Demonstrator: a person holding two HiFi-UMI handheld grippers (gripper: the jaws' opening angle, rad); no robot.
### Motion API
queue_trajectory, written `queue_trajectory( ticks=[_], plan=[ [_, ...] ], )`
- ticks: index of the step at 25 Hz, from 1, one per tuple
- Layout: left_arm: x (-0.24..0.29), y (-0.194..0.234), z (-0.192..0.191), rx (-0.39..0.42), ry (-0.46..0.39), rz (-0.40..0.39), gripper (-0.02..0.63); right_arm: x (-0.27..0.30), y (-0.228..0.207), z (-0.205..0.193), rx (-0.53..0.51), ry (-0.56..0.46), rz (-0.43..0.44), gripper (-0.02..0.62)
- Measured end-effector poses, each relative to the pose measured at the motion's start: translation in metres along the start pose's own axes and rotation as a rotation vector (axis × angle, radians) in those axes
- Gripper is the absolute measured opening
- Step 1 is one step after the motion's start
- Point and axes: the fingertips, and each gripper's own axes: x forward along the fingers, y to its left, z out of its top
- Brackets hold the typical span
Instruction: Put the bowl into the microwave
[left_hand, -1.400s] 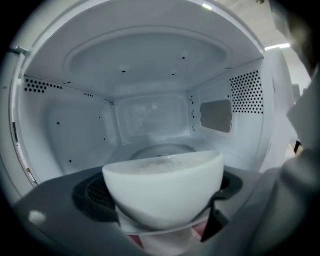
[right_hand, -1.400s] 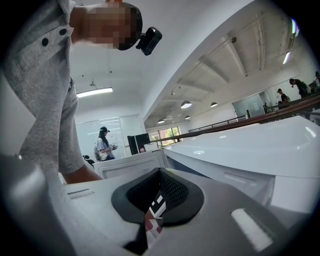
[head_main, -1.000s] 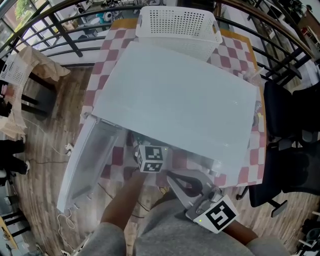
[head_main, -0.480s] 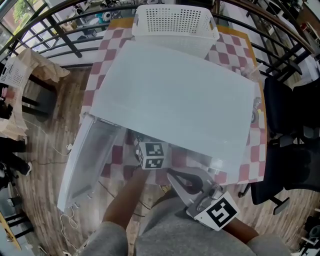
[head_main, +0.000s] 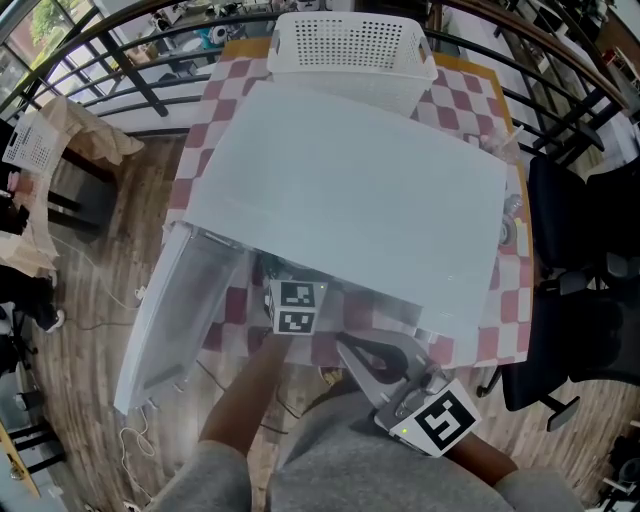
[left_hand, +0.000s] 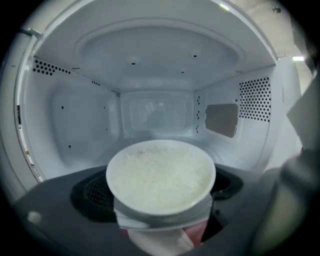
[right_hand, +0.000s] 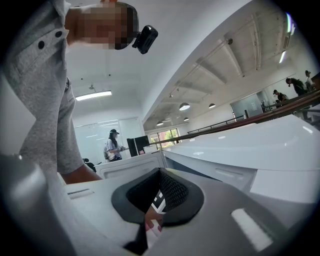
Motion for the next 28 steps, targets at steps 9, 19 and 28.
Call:
queue_trajectory(
  ticks=[9, 19, 28],
  plan=[
    [-0.02, 0.003, -0.005, -0.009, -0.003, 0.019, 0.535, -0.012, 0.008, 0.001, -0.02, -0.003, -0.006, 0.0],
    [-0.09, 0.006, -0.004, -0.057, -0.056, 0.079, 0.535, -0.053, 0.004, 0.012, -0.066, -0.053, -0.092, 0.0],
    [-0.215, -0.036, 0.016, -0.01, -0.212, 0.064, 0.532, -0.11, -0.006, 0.02, -0.1, -0.085, -0.201, 0.0]
  ],
)
